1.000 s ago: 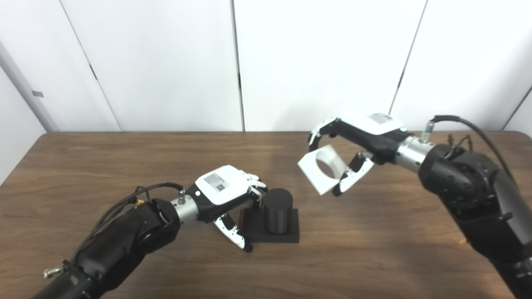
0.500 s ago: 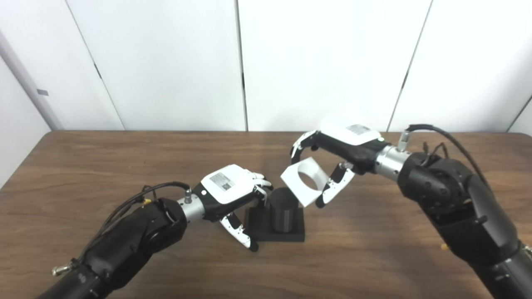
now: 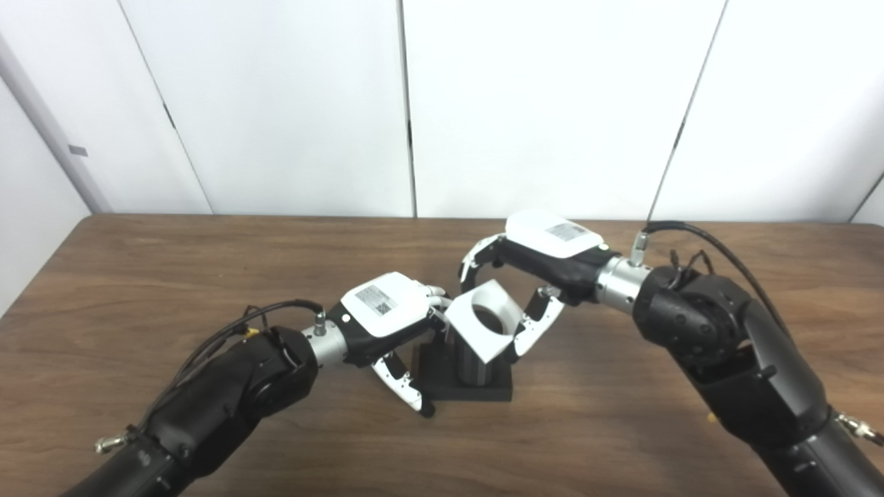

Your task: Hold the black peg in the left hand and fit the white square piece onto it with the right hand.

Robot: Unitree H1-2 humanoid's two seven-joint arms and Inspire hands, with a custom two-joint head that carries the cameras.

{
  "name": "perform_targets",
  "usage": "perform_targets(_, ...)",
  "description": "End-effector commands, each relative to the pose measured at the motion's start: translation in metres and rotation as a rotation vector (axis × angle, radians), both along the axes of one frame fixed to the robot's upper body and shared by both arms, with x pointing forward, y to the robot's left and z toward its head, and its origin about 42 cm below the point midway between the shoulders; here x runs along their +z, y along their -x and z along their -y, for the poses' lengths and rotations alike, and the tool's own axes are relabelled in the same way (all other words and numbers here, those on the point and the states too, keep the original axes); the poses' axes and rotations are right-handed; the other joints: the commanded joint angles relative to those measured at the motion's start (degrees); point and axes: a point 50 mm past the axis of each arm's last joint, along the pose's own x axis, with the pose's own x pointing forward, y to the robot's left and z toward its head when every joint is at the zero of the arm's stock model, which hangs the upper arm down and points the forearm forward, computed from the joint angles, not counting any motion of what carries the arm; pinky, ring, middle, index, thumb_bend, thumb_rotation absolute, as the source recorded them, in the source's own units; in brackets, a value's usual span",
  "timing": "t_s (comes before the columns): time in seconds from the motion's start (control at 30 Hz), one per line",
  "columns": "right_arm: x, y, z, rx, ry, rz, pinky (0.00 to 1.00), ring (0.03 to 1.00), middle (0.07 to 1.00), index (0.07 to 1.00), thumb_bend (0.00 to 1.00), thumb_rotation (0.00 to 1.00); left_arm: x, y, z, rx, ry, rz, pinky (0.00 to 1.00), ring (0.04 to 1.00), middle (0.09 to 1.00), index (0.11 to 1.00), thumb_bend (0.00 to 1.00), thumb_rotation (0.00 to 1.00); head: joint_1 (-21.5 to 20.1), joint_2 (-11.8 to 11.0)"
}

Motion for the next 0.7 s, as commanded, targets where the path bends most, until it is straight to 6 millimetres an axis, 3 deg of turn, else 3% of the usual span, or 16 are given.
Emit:
perform_targets(0.0, 0.023, -0.006, -0.006, 0.032, -0.018, 0.090, 0.68, 0.764, 0.738, 0.478, 0.52, 0.13, -0.050, 0.026, 0.004, -0.023, -0.202, -0.121, 0.83, 0.892, 0.865, 0.495, 0.52, 0.09, 0.00, 0.12)
perform_targets(0.67, 0.009, -0.010, -0.026, 0.063, 0.087, 0.051, 0.72, 0.777, 0.748, 0.478, 0.52, 0.14, -0.048, 0.026, 0.007, -0.028, -0.213, -0.123, 0.84, 0.900, 0.874, 0.495, 0.52, 0.09, 0.44, 0.50)
